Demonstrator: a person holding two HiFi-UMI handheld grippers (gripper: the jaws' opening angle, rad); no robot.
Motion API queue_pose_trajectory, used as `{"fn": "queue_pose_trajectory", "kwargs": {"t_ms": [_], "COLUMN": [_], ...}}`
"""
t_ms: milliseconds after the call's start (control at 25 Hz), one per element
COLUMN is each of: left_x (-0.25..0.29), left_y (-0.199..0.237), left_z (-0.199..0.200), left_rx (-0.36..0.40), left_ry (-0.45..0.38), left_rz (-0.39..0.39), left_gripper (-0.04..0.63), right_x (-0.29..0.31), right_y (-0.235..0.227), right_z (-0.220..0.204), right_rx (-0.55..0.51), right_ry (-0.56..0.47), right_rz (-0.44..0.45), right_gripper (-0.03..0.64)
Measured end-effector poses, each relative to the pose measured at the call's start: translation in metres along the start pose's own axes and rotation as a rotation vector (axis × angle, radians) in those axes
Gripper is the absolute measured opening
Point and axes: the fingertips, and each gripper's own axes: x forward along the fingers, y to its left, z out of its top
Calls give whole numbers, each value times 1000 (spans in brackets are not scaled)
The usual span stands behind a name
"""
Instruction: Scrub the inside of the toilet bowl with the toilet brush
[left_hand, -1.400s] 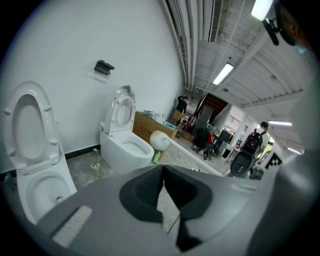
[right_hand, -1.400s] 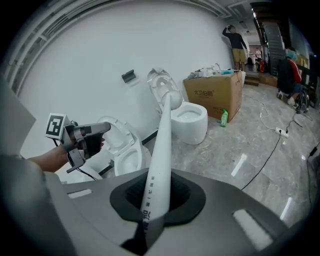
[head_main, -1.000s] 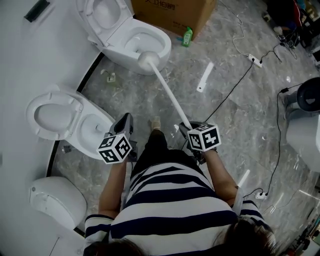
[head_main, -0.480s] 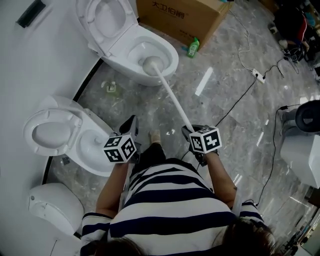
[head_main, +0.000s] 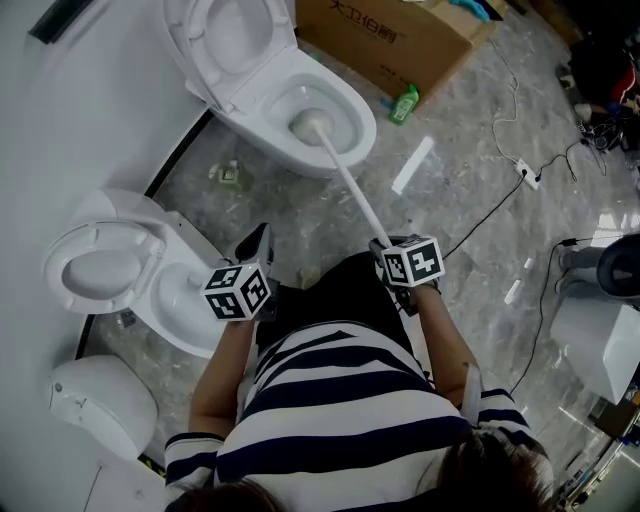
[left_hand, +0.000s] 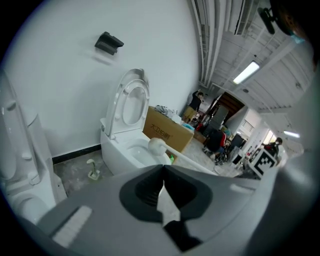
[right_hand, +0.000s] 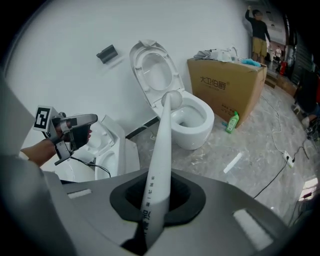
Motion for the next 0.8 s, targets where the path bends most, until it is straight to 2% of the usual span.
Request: {"fn": "queue_pose_trajectory", "kwargs": {"t_ms": [280, 480, 800], "left_x": [64, 119, 189], "left_y": [17, 14, 12], "left_z": [35, 54, 68], "left_rx": [-25, -117, -173], "left_ry": [-34, -74, -63], "left_rz": [103, 161, 272], "left_gripper": [0, 0, 0], "right_x": [29, 46, 78], "right_y": [-69, -116, -179], "right_z": [69, 113, 165], "right_rx": [-109, -218, -347], "right_ry": [87, 181, 317], "right_rz": [-5, 24, 77], "right_gripper": [25, 25, 25]}}
